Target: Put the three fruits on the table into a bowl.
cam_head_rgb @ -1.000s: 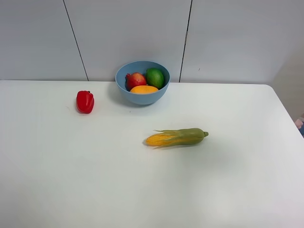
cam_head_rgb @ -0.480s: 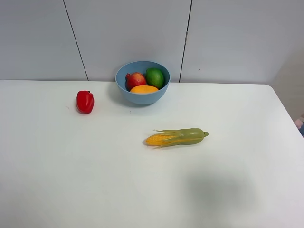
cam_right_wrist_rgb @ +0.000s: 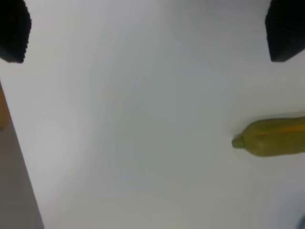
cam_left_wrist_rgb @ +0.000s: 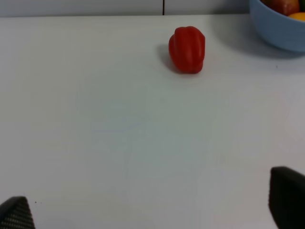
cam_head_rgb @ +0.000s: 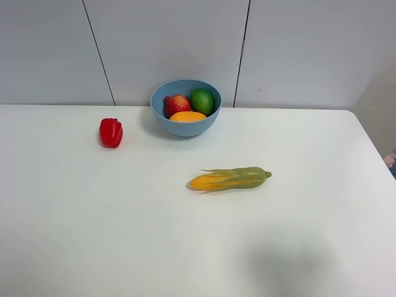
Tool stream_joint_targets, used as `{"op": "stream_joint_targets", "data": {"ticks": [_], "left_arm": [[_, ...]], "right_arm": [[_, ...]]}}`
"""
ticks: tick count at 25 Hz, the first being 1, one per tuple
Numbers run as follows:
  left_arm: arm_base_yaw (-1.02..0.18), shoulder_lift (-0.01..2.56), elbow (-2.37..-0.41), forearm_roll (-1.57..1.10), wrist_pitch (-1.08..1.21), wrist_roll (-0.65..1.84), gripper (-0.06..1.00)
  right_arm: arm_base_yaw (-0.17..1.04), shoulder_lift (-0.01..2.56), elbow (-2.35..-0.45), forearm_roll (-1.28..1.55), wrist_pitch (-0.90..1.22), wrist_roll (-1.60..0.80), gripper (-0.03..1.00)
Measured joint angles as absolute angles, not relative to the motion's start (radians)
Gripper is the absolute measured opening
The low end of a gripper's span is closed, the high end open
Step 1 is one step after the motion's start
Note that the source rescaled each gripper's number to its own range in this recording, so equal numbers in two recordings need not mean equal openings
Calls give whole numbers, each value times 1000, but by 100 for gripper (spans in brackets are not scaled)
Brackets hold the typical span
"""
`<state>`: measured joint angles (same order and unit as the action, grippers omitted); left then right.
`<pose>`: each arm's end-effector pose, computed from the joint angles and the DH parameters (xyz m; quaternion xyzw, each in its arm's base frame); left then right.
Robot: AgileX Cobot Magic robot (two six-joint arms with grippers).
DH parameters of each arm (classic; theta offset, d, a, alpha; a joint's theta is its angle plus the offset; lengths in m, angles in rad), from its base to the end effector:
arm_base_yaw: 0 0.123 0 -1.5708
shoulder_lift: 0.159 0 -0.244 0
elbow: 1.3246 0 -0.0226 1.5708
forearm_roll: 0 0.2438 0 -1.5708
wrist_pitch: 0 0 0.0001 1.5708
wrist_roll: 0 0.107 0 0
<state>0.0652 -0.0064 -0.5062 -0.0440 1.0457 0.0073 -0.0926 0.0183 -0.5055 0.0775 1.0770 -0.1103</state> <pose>0.0439 -0.0012 0.2702 -0.0237 0.8454 -0.0026 0.5336 0.0463 0.0030 0.2661 -0.0092 0.8600 -0.0130 0.5100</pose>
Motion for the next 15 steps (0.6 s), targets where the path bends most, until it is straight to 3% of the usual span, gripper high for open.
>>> {"op": "stream_joint_targets", "data": {"ticks": [15], "left_arm": [[65,-6,-506,-44,1046,7,100]], "right_arm": [[-93,-3,-505,60,1071,-84,98]]}}
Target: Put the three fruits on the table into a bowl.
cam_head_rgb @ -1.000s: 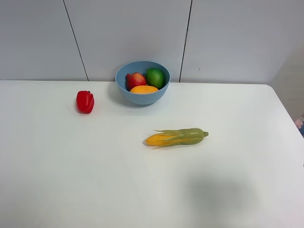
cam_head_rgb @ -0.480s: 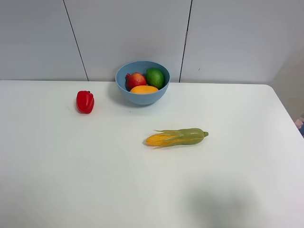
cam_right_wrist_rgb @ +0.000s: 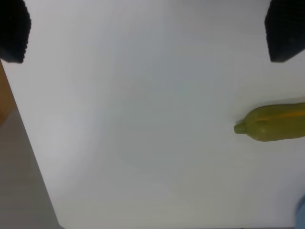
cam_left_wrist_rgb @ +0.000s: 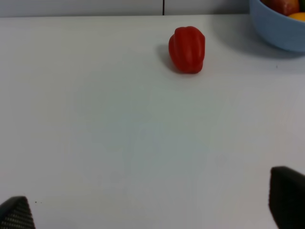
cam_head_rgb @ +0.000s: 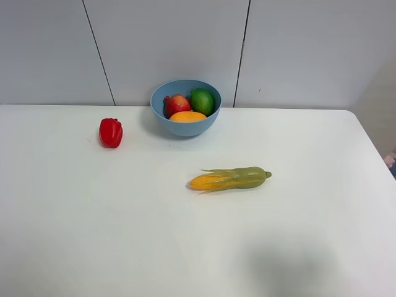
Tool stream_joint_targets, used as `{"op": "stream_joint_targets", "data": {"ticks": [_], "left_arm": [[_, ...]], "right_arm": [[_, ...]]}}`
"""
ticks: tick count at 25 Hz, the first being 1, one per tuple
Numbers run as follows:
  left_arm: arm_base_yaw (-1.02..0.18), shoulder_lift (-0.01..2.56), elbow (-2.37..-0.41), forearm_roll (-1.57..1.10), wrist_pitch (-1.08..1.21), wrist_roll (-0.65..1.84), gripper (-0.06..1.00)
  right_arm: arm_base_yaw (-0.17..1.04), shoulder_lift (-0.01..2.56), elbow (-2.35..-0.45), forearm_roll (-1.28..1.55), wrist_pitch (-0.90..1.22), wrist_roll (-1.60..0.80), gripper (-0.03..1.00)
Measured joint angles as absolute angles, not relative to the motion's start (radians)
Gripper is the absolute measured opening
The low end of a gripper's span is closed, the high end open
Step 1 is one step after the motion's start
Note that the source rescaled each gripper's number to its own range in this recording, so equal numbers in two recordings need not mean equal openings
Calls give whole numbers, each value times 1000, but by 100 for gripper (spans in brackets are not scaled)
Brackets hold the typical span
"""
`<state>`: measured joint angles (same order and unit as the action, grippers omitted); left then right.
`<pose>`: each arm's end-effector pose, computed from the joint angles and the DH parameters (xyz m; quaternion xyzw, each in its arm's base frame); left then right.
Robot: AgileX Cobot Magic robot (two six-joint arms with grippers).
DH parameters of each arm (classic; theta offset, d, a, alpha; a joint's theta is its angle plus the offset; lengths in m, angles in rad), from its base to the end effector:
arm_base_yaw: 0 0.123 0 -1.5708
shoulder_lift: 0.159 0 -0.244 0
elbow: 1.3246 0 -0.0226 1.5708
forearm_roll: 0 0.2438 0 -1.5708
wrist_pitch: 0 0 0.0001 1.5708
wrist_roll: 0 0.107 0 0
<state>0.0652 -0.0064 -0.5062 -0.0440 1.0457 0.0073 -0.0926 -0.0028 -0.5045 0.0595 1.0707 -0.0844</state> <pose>0.0439 -0.0012 0.2702 -0.0237 0.8454 -0.0026 0.5336 0.0436 0.0016 0.2672 0.0021 0.8536 -0.0164 0.5207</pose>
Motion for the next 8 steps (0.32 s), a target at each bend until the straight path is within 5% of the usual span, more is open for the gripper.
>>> {"op": "stream_joint_targets", "data": {"ticks": [8], "left_arm": [[65,-6,-506,-44,1046,7,100]], "right_arm": [[-92,-3,-505,59,1068,-83,98]]}}
